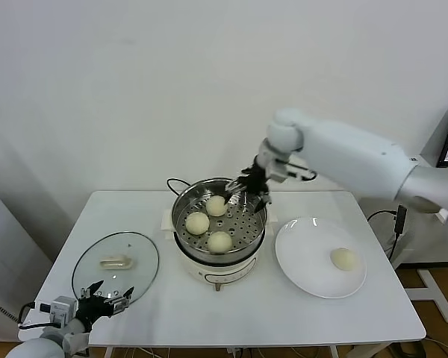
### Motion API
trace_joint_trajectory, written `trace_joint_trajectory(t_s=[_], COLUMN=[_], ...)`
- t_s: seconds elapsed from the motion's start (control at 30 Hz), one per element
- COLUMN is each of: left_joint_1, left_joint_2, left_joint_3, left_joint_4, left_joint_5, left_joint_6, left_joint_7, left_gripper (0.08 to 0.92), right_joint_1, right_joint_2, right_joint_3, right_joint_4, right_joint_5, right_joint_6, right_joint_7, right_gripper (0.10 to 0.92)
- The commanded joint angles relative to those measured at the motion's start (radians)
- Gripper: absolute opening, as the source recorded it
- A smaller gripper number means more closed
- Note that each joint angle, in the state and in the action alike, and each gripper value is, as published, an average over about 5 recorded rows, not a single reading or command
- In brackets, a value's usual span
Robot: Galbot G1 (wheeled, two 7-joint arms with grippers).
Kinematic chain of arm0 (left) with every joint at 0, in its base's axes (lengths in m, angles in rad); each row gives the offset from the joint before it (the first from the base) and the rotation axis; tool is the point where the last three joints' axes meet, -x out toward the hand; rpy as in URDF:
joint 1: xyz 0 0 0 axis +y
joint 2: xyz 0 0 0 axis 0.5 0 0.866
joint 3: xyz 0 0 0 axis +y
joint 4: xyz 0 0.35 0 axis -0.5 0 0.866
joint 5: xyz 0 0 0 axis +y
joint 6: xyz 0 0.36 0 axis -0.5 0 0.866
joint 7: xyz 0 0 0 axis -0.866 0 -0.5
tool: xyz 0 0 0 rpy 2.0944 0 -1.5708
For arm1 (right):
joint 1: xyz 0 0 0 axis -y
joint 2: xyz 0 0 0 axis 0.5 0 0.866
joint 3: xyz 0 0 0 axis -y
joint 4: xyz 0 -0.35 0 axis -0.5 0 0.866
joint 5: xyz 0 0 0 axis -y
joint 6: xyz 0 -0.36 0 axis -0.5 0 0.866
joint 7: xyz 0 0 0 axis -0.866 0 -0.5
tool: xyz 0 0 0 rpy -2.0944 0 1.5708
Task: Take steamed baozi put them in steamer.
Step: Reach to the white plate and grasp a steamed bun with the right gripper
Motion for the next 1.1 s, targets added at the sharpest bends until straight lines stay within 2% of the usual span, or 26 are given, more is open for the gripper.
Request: trace_joint_trajectory(t_s=[0.03,0.2,0.5,1.1], left_joint_1=[0.0,0.001,-0.001,0.004], left_joint_2=[0.001,0.002,0.004,0.003], left_joint_3=[-0.003,-0.008,-0.012,-0.009], left_joint_4=[-0.003,-0.004,-0.005,-0.02], left_joint_5=[-0.001,-0.003,-0.006,-0.012], left_joint_6=[0.003,0.004,0.006,0.011], left_joint_7=[0.0,0.0,0.0,0.0], left_gripper=[0.823,0.823,0.823,0.823], right_joint_1=[0.107,0.081,-0.051,-0.305], right_joint_2=[-0.177,-0.266,-0.344,-0.329], right_joint_3=[-0.123,-0.175,-0.139,-0.006], right_joint_4=[-0.144,-0.164,-0.187,-0.248], right_joint_5=[0.223,0.254,0.242,0.158], right_joint_6=[-0.631,-0.691,-0.705,-0.732], right_joint_7=[-0.112,-0.15,-0.145,-0.063], right_gripper=[0.823,0.823,0.823,0.823])
